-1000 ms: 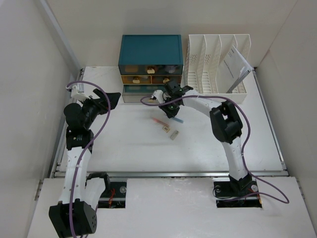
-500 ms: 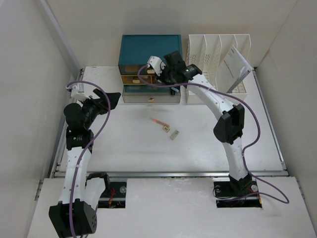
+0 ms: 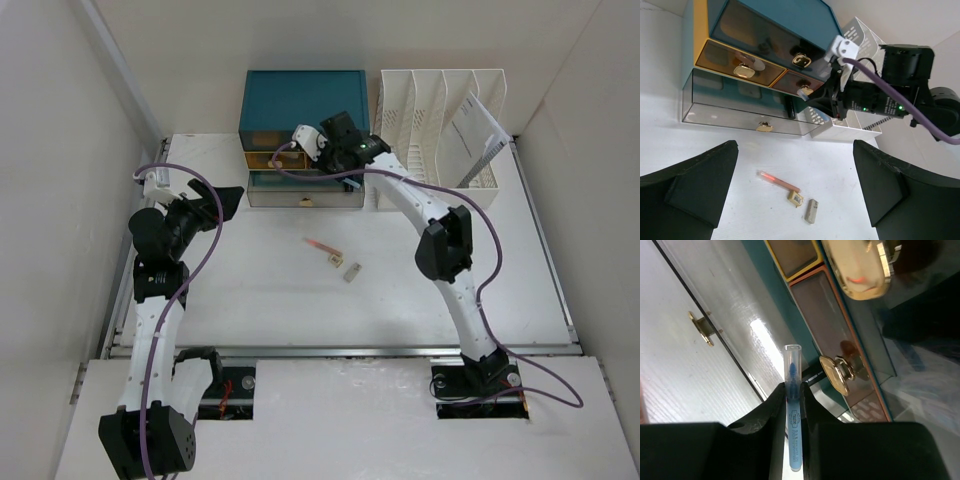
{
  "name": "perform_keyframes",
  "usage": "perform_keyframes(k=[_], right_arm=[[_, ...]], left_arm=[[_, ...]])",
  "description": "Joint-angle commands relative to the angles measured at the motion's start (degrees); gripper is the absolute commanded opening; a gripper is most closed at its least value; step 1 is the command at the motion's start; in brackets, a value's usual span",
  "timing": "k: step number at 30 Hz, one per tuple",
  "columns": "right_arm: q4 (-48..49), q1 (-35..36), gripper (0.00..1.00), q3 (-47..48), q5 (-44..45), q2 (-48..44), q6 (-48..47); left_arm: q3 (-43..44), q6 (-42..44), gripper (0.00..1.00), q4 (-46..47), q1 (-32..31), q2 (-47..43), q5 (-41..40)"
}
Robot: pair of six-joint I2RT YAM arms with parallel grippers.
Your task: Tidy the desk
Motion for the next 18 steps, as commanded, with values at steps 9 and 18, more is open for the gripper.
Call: perform_keyframes(k=[9,18], right_arm=[[2.9,0.33,0.13,3.73,1.96,2.72,-1.78],[3.52,0.33,0.28,3.2,2.49,3.26,-1.78]], left_arm=[[-0.33,0.83,1.0,2.9,0.29,-1.3,1.18],[-0.33,0.83,1.0,2.9,0.29,-1.3,1.18]])
